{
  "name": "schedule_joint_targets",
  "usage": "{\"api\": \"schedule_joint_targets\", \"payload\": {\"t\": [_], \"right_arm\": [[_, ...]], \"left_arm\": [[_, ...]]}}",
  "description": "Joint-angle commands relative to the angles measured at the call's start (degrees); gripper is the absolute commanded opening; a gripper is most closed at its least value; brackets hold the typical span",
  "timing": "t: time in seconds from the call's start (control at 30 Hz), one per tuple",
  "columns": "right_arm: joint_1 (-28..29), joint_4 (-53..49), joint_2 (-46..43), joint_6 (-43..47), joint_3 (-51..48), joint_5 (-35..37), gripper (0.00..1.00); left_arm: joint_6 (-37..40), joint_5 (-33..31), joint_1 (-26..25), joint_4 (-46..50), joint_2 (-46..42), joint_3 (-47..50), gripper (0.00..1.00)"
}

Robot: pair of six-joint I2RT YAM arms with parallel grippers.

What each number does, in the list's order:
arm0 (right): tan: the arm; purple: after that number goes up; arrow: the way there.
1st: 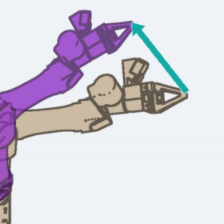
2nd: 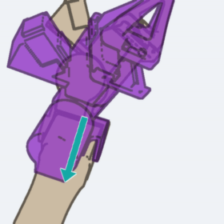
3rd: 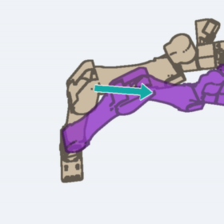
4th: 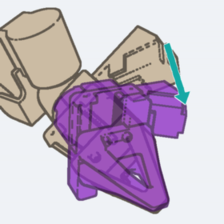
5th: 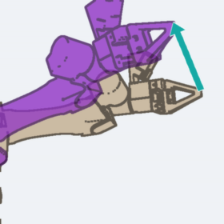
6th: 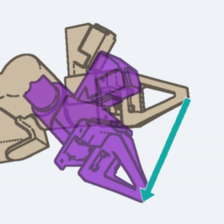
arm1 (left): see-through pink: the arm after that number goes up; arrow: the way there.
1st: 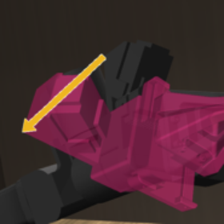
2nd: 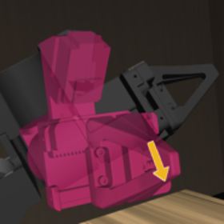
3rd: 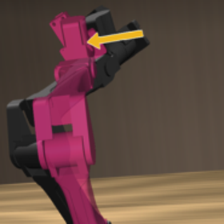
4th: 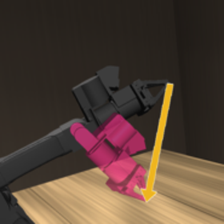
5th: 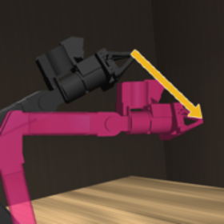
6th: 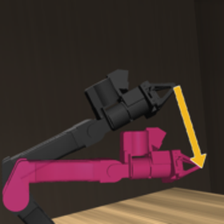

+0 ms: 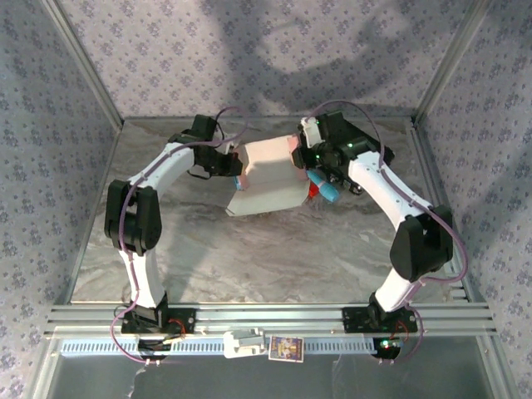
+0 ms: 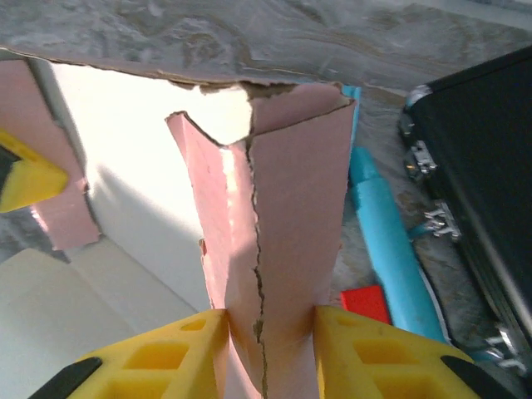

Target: Fold the paper box

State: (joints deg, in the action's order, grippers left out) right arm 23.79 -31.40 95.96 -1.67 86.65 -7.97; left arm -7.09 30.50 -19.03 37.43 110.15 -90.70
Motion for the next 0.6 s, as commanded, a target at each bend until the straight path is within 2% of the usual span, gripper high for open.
{"api": "schedule_joint_targets", "payload": {"t": [0.0,0.37,0.43,0.57], "right_arm": [[2.00,-2.41,1.85,0.94,3.66,9.37,0.32],[7.39,-12.22,9.07,-2.56,12.84,28.55,0.30],[8.07,-13.62,10.22,-3.41,14.24,30.49,0.25],[9.82,-16.33,11.58,-5.77,16.59,36.77,0.06]], "left_arm": [[0.59,1.16,-1.01,0.90,-3.01,-0.90,0.00],[-0.19,-0.95,-2.04,3.57,-3.45,-2.11,0.00],[-0.55,-1.58,-2.40,4.21,-3.29,-2.58,0.00],[-1.49,-2.92,-3.20,5.00,-3.10,-3.28,0.00]]}}
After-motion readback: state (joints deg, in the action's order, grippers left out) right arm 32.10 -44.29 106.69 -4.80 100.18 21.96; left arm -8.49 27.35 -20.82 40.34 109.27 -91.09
